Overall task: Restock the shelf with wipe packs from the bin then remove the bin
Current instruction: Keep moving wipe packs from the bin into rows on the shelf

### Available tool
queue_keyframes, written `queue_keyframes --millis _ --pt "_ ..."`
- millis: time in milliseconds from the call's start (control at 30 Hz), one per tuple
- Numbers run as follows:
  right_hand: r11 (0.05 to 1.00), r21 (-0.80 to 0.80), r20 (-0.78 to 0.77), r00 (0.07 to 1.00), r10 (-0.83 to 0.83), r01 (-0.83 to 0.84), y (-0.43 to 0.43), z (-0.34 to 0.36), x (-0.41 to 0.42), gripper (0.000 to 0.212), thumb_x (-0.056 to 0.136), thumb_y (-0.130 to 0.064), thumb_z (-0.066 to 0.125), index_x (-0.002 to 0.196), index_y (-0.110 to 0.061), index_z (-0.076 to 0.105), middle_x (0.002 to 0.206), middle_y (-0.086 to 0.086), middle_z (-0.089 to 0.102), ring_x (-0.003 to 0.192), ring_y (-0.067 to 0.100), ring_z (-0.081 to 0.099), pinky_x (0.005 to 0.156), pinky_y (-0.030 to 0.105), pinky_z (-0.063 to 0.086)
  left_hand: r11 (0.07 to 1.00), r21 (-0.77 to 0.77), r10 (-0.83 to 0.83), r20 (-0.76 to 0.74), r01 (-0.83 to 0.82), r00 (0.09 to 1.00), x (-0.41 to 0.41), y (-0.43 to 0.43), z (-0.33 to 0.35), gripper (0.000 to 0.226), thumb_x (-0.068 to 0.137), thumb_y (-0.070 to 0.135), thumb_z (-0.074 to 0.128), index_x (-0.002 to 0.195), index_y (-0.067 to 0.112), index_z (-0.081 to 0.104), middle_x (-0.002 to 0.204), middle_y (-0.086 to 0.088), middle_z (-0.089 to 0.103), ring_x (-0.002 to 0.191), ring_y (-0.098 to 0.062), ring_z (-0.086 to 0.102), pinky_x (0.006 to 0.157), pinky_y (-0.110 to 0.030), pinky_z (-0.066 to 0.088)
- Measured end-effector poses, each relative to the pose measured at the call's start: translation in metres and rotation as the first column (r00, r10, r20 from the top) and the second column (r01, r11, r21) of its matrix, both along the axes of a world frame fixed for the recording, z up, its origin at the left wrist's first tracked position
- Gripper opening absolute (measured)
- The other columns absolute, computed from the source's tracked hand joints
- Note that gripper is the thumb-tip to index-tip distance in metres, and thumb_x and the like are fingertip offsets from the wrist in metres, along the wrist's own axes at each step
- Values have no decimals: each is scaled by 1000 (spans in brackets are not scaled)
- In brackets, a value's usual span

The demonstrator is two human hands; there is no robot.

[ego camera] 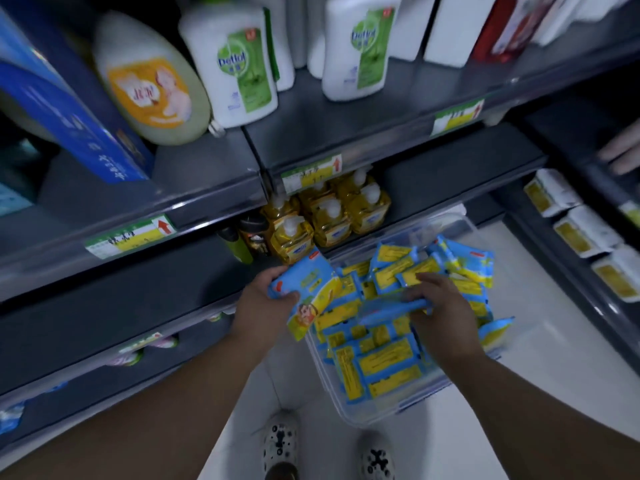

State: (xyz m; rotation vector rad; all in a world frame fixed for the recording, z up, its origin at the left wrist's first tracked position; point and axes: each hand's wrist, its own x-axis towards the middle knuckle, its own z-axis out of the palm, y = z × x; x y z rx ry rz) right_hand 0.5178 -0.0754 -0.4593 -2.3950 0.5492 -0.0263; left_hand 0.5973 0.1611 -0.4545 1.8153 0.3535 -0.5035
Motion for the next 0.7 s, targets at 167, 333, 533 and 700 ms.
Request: queue_keyframes --millis 167,333,533,700 --pt "978 201 260 960 -102 49 13 66 0 61 72 22 62 76 -39 61 137 -2 45 127 18 47 81 -2 33 996 -88 26 30 -23 999 -9 -1 61 37 90 8 63 123 22 54 106 -6 67 87 -23 67 78 -37 56" --pt "949 297 465 884 -48 -105 33 122 -5 58 72 19 65 79 -38 61 127 10 57 120 -6 42 95 9 39 987 -122 124 126 -109 984 -38 11 124 28 89 5 62 111 24 59 96 -2 70 74 -20 68 64 -33 57" --pt "871 364 450 881 144 -329 49 198 -24 54 72 19 58 85 -33 63 94 -18 62 86 -4 60 76 15 45 924 -303 296 179 -234 938 -92 28 204 27 88 -4 59 101 19 62 92 -9 71 79 -27 66 78 -46 54" --pt "671 582 255 887 385 -459 77 264 -31 44 74 9 73 105 -20 62 94 -1 70 75 6 64 61 14 49 900 -323 388 292 -291 874 -127 65 270 28 89 -2 60 106 20 62 90 -4 73 72 -21 69 64 -38 56"
